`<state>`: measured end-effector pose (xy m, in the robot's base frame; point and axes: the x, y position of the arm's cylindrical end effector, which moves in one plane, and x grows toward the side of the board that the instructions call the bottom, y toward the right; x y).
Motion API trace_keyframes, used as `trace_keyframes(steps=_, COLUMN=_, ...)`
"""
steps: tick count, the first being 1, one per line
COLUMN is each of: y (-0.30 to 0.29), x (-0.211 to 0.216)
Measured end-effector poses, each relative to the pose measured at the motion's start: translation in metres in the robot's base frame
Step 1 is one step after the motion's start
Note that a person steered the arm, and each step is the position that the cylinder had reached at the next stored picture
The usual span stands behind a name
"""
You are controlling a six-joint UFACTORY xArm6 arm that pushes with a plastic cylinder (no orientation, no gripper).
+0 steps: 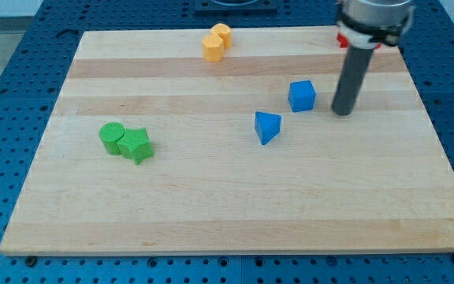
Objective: Move the blue cube slightly left
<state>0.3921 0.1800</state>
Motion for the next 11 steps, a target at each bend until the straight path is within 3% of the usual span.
trace_keyframes(steps=1, y=-0.023, x=-0.019)
trace_keyframes(steps=3, y=-0.199, x=-0.009)
trace_keyframes(steps=5, y=-0.152, x=-0.006)
trace_keyframes(steps=6, y=-0.168, x=0.019)
trace_keyframes(steps=8, y=-0.274, x=0.036)
trace_keyframes(steps=11, y=-0.184, x=0.006)
